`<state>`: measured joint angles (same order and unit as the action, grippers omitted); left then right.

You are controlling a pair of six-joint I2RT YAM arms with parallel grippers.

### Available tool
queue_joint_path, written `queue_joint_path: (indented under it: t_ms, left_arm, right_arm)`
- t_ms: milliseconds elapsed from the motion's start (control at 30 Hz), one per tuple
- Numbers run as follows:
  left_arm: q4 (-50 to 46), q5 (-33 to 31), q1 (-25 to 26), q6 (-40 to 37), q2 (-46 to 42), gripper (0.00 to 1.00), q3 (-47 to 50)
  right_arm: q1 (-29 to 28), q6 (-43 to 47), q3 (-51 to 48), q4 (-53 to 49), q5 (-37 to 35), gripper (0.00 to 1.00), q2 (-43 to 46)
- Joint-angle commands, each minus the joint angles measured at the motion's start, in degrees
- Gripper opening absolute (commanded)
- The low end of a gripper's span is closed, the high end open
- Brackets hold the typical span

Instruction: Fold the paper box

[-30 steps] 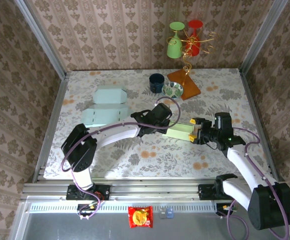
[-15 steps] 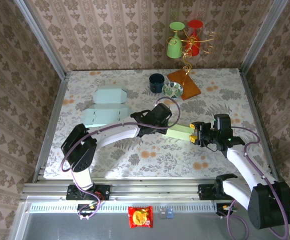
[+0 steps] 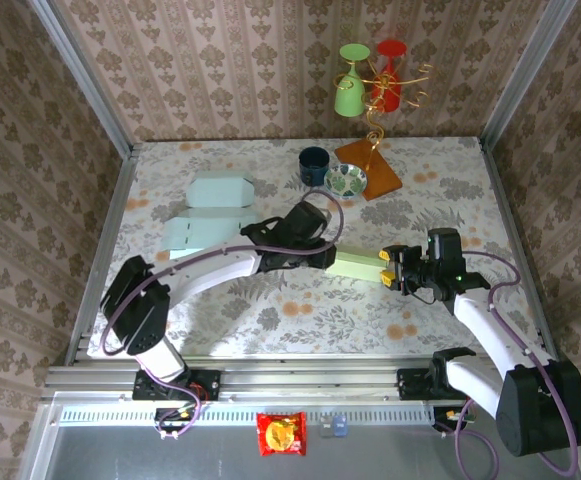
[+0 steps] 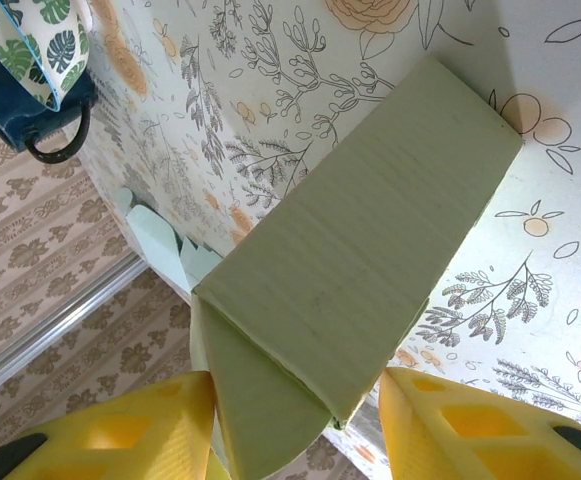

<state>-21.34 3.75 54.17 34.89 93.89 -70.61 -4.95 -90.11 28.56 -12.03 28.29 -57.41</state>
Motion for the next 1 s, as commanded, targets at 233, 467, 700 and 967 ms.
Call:
queue_joint_path:
  t_ms: [233,467,700,967]
  left_arm:
    - [-3.58,21.59,-10.79,9.17,2.85,0.4,-4.98]
    - [-4.38,27.2,-11.27,7.3,8.5,0.41,-7.36]
    - [-3.53,27.46,-10.8,7.2,9.68,0.4,-6.97]
    - [-3.34,26.86,-9.98,6.21,10.53,0.37,-5.15]
  right_arm:
    - [-0.32,1.9,1.5,-4.23,-1.93,0.48,-0.35]
    - [-0.31,2.72,2.2,-4.53,-1.91,0.48,-1.16]
    - [-0.32,3.18,1.95,-4.84,-1.86,0.48,-1.5]
    - [-0.32,4.18,1.9,-7.38,-1.68,0.48,-1.84]
